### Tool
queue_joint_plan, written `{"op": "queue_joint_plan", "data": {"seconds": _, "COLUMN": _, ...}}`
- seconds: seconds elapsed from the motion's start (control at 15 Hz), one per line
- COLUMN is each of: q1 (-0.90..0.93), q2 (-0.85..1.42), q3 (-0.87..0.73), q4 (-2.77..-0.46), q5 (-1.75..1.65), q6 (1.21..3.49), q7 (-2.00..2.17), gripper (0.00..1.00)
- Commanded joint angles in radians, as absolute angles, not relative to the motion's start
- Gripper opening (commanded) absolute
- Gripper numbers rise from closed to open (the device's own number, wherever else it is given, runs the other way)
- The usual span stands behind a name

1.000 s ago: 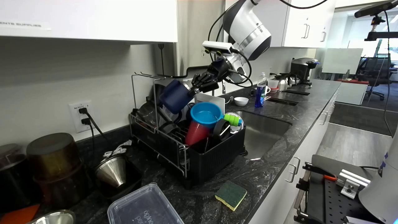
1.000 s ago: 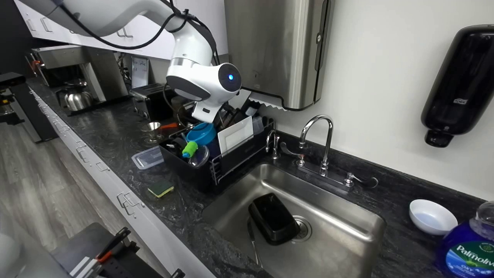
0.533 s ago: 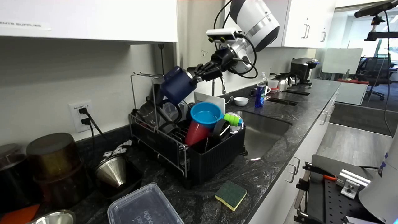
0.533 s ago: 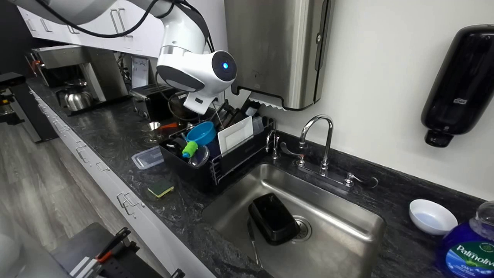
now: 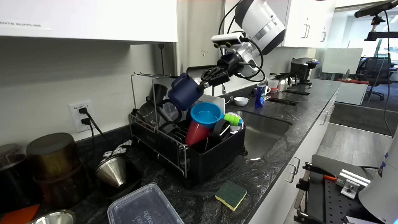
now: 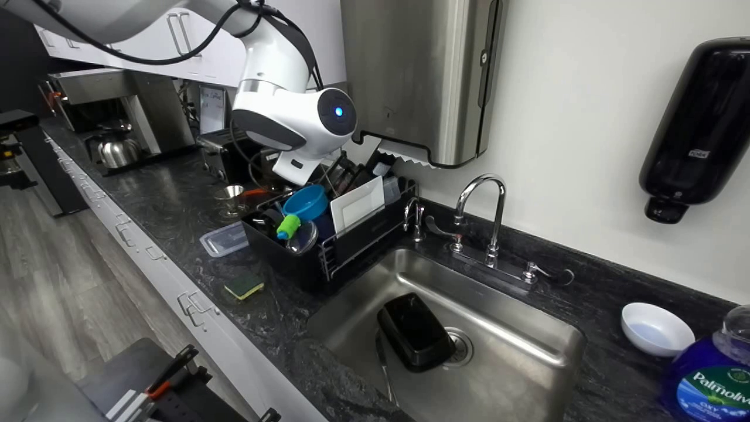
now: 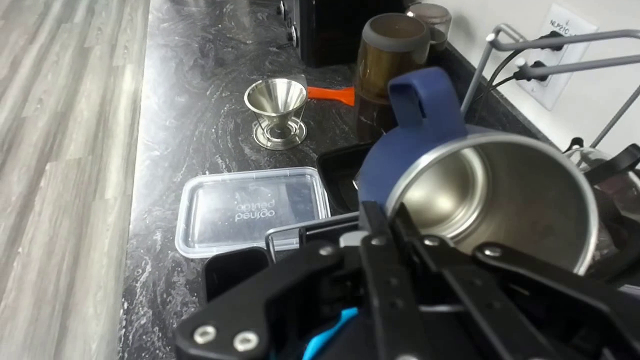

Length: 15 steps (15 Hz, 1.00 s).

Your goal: Pick up the blue cup from the sink and place it on the dish rack

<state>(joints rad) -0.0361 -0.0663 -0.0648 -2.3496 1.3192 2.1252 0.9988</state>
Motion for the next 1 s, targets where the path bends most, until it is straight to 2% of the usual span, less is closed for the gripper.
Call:
{"op": "queue_joint_plan", "data": {"seconds": 0.0, "q1": -0.054, "q2": -0.109, "q3": -0.065, "q4": -2.385, "q5": 1.294, "q6": 2.094, "q7": 1.020, "gripper": 0.02}}
{"op": "queue_joint_plan", "data": {"seconds": 0.47, "q1": -0.063, "q2": -0.159, "q3": -0.071, "q4": -2.421, "q5": 1.283, "q6": 2.034, "q7": 1.003, "gripper": 0.02}}
{"op": "queue_joint_plan", "data": {"seconds": 0.53, "q1": -0.059, "q2": -0.128, "q3": -0.060, "q4": -2.403, "q5": 1.291, "q6": 2.076, "q7": 1.004, "gripper": 0.07}}
{"op": "queue_joint_plan", "data": {"seconds": 0.93, "q1": -0.062, "q2": -0.143, "q3": -0.060, "q4": -2.414, "q5": 1.291, "q6": 2.060, "q7": 1.003, "gripper": 0.07}}
